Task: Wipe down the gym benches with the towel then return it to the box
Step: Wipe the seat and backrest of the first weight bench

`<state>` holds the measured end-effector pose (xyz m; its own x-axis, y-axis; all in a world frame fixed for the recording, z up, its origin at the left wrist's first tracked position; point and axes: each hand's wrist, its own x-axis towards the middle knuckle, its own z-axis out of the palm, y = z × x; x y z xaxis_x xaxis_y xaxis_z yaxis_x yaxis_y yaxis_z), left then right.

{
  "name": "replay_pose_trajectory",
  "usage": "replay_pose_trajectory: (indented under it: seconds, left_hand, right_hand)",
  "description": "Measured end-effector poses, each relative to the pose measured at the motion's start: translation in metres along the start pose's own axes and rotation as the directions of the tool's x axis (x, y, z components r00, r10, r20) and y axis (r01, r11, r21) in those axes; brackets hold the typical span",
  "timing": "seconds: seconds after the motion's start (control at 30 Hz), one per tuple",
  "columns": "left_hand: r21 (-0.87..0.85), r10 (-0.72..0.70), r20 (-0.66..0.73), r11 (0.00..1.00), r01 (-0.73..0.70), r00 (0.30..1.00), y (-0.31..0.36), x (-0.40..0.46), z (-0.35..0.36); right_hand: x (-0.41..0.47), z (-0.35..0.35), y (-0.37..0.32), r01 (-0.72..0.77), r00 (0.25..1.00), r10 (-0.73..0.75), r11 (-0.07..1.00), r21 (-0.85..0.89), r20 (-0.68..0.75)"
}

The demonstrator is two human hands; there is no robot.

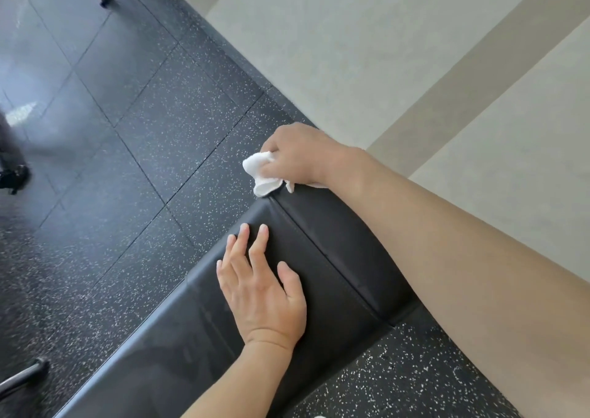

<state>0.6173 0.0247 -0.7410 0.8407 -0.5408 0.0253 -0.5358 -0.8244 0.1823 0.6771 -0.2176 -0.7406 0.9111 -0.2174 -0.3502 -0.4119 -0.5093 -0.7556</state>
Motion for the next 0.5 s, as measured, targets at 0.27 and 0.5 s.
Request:
replay_pose_trajectory:
  seconds: [0.27, 0.5]
  left_hand:
    - [-0.027, 0.012, -0.005, 1.000, -0.013, 1.000, 0.001, 0.000, -0.001]
    - [-0.073, 0.017, 0.013, 0.997, -0.016, 1.000, 0.000, -0.004, -0.005]
  right_hand:
    - [-0.118, 0.020, 0.041, 0.206, 0.869, -0.116, 0.969, 0.139, -0.481]
    - [-0.204, 0.079, 0.038, -0.047, 0.714, 0.088, 0.996, 0.078, -0.694]
